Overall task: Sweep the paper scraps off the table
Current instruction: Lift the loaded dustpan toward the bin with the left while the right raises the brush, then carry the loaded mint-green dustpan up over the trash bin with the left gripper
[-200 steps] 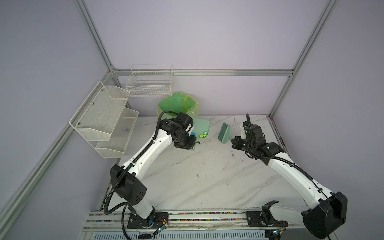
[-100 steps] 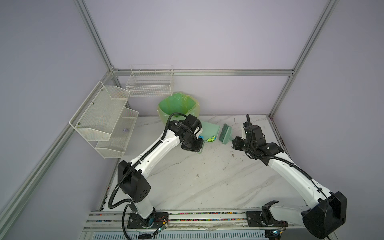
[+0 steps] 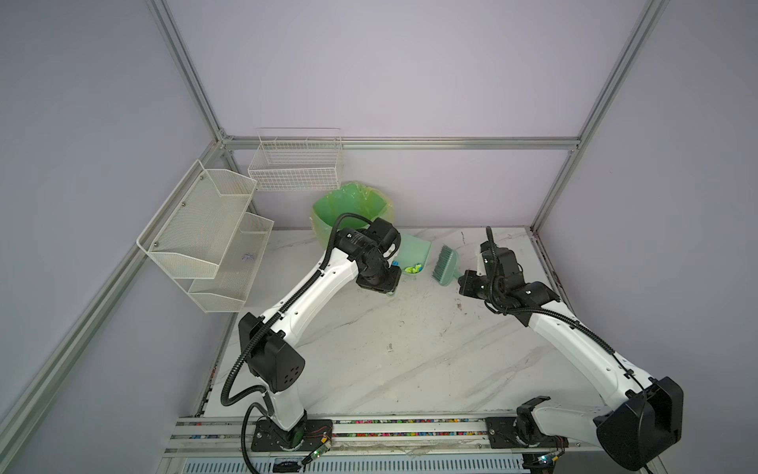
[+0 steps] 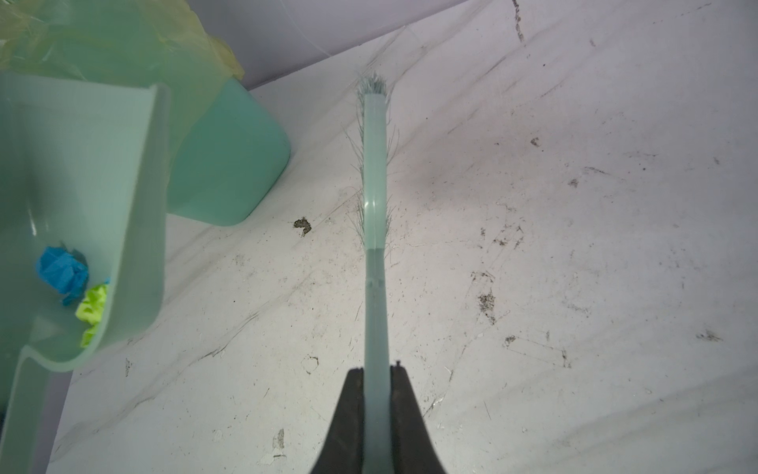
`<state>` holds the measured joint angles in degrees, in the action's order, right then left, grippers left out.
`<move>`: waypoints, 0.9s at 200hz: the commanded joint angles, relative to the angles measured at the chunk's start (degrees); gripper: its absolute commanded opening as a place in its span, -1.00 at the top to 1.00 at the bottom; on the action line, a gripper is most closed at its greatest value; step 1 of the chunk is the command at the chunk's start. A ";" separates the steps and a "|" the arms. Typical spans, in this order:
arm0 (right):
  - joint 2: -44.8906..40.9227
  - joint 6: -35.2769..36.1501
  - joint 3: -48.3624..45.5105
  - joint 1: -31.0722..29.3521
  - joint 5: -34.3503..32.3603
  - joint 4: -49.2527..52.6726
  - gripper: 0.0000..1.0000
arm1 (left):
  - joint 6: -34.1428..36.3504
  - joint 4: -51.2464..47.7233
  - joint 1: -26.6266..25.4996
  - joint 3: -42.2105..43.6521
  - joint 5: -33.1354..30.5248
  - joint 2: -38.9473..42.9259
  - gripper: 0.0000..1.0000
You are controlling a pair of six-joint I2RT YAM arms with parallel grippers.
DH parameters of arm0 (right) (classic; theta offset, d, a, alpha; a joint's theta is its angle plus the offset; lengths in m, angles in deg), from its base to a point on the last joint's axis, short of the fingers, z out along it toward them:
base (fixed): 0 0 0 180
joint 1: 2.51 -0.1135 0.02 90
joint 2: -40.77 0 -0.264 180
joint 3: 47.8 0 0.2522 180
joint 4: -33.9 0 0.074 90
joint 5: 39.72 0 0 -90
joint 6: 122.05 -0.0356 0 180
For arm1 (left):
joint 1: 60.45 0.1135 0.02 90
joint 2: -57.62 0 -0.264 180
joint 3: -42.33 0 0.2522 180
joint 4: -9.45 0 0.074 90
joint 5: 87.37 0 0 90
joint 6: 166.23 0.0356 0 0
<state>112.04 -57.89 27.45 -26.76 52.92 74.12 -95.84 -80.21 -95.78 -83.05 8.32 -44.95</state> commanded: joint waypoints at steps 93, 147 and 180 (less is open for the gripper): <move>3.16 1.75 0.17 0.72 0.44 -1.21 1.00 | 2.68 0.50 8.31 -24.31 -6.48 -2.77 1.00; 5.11 1.90 1.34 0.79 1.06 -1.89 1.00 | 5.23 0.77 15.71 -24.67 -11.82 -4.51 1.00; 5.72 1.67 1.36 0.92 1.54 -2.38 1.00 | 9.33 0.03 16.50 -24.24 -23.00 -5.60 1.00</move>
<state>117.35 -56.80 27.13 -26.17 54.16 73.66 -90.99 -81.15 -79.56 -103.62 -5.40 -50.67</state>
